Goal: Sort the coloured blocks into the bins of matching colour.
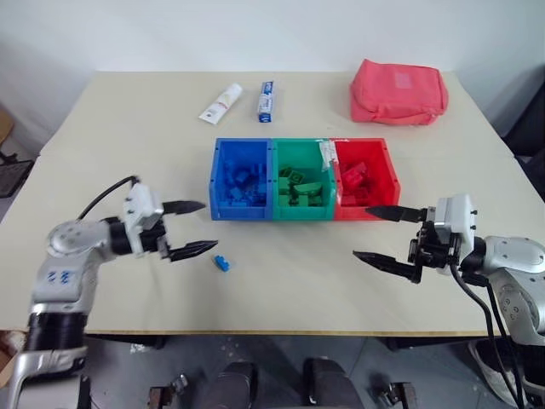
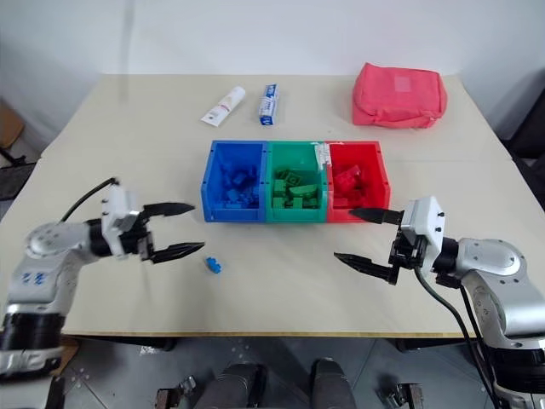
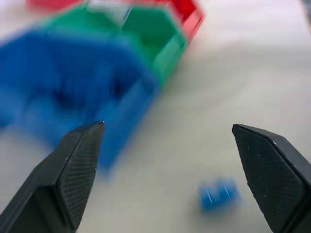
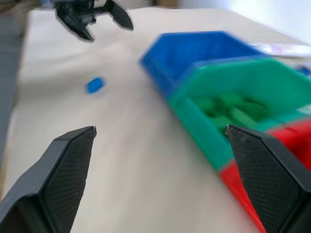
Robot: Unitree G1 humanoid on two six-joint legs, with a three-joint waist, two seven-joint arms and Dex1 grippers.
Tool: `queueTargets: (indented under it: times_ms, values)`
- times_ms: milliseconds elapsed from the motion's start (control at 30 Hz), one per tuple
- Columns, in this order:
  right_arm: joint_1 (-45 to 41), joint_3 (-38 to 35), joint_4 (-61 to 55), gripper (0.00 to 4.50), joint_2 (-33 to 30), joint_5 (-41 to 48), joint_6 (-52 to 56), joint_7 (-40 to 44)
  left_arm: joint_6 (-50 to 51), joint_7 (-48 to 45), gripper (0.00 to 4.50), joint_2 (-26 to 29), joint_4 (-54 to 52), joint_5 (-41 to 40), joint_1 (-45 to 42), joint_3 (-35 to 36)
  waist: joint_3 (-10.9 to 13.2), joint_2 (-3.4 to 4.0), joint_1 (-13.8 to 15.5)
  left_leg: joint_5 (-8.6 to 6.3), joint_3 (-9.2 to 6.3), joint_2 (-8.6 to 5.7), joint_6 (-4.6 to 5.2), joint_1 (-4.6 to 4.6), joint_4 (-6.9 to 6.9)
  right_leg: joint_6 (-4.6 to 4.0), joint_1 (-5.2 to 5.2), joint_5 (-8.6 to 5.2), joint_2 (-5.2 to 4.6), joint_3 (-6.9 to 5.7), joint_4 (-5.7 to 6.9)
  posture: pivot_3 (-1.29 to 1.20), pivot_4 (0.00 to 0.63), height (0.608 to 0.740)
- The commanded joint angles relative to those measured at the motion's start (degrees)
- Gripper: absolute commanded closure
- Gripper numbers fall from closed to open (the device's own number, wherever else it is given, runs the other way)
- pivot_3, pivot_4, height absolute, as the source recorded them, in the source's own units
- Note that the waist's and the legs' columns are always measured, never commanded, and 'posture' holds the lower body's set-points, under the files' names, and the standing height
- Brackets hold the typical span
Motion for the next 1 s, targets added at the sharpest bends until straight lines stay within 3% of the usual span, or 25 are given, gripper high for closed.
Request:
queueTargets:
  times_ms: [33, 200, 300, 533, 733, 1000]
  values:
    - [-1.3, 3.0, -0.2, 0.0, 0.4, -1.7, -2.7, 2.7, -5.8, -1.7, 0.04, 2.6, 1.0, 0.9, 5.7, 3.8, 0.0, 0.0, 0.4, 0.0, -0.02, -0.02, 0.0, 0.01, -0.01, -0.01, 0.02, 0.0, -0.02, 0.0, 0.0, 0.0, 0.15, 0.74]
    - [-2.1, 4.0, 0.7, 0.0, 0.4, -2.1, -3.3, 3.8, -7.4, -4.0, 0.04, 4.4, 1.3, 0.5, 7.8, 1.8, 0.0, 0.01, 1.4, -0.03, -0.01, -0.05, 0.04, 0.01, 0.01, -0.01, 0.05, 0.0, -0.06, -0.02, -0.04, 0.0, 0.15, 0.74]
    - [-1.4, 3.3, 0.9, 0.0, -0.2, -2.4, -3.4, 3.8, -3.7, -3.4, 0.04, 4.6, -0.9, 2.6, 6.0, -3.9, 0.0, 0.01, 1.3, -0.05, 0.0, -0.05, 0.06, 0.01, 0.0, -0.02, 0.05, 0.0, -0.06, -0.01, -0.04, 0.0, 0.15, 0.74]
    - [1.7, 0.7, 0.2, 0.0, -1.5, -3.2, -3.4, 2.1, 3.4, 6.1, 0.04, -1.8, -4.6, 8.6, -0.8, -15.2, 0.0, 0.04, 1.1, -0.06, 0.1, -0.04, 0.07, 0.02, -0.01, -0.01, -0.03, 0.0, 0.0, -0.11, 0.07, 0.0, 0.15, 0.74]
    - [3.8, -1.3, -1.1, 0.0, -1.6, -3.6, -3.6, 0.4, 8.2, 9.6, 0.04, -3.0, -9.6, 10.4, 1.5, -18.8, 0.0, 0.06, 0.6, -0.06, 0.21, 0.03, 0.04, 0.15, -0.08, -0.01, -0.02, 0.0, 0.06, -0.08, 0.08, 0.0, 0.15, 0.74]
    - [4.8, -1.6, -2.0, 0.0, -1.2, -3.7, -3.5, -0.4, 9.5, 10.3, 2.43, -1.3, -8.7, 10.9, 1.5, -18.6, 0.0, 0.09, 0.9, -0.06, 0.21, 0.02, 0.03, 0.25, -0.12, -0.01, 0.07, 0.0, 0.04, -0.04, 0.02, 0.0, 0.15, 0.74]
